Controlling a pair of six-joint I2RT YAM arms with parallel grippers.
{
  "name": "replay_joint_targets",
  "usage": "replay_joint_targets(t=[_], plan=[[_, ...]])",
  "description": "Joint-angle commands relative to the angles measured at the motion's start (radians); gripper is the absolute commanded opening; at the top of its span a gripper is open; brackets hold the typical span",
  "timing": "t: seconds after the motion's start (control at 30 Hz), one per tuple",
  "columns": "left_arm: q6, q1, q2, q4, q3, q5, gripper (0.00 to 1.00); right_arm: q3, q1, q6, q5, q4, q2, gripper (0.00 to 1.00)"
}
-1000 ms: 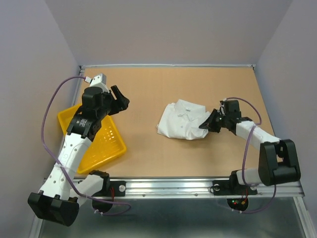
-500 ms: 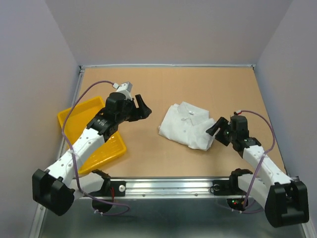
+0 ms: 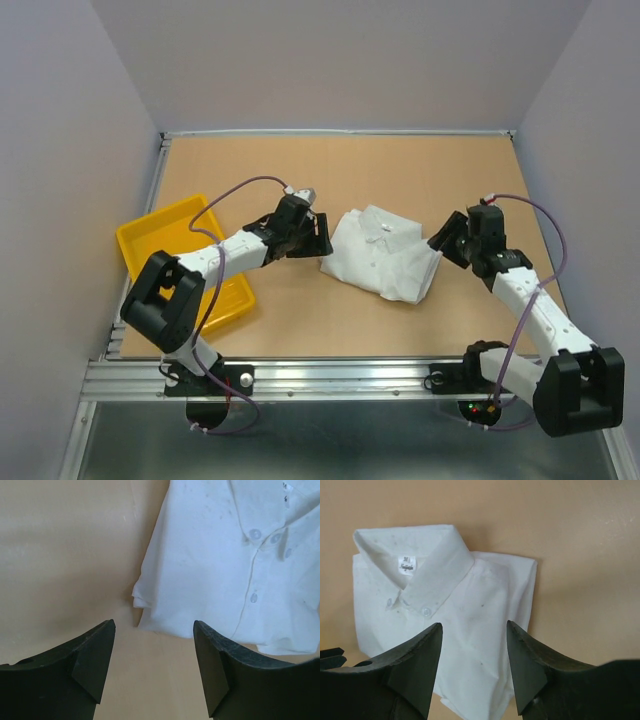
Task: Fold and stack the long sleeve shirts
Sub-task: Fold the shirt
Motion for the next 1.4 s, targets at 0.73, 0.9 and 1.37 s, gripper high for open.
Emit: replay_joint_targets(t=[0.73, 0.9, 1.37], plan=[[-0.004, -0.084, 0.200, 0.146, 0.015, -0.008, 0.59, -0.093, 0.000, 0.008, 0.025, 0.348, 0.301, 0.39], [-0.022, -0.086, 0.187, 0.153, -0.005, -0.015, 0.58, -0.144, -0.018, 0.026, 0.046, 0.357, 0.289, 0.10], [-0.053, -0.098, 0.161, 0.157, -0.034, -0.026, 0.51, -0.311, -0.067, 0.134, 0.092, 0.357, 0.137, 0.01]])
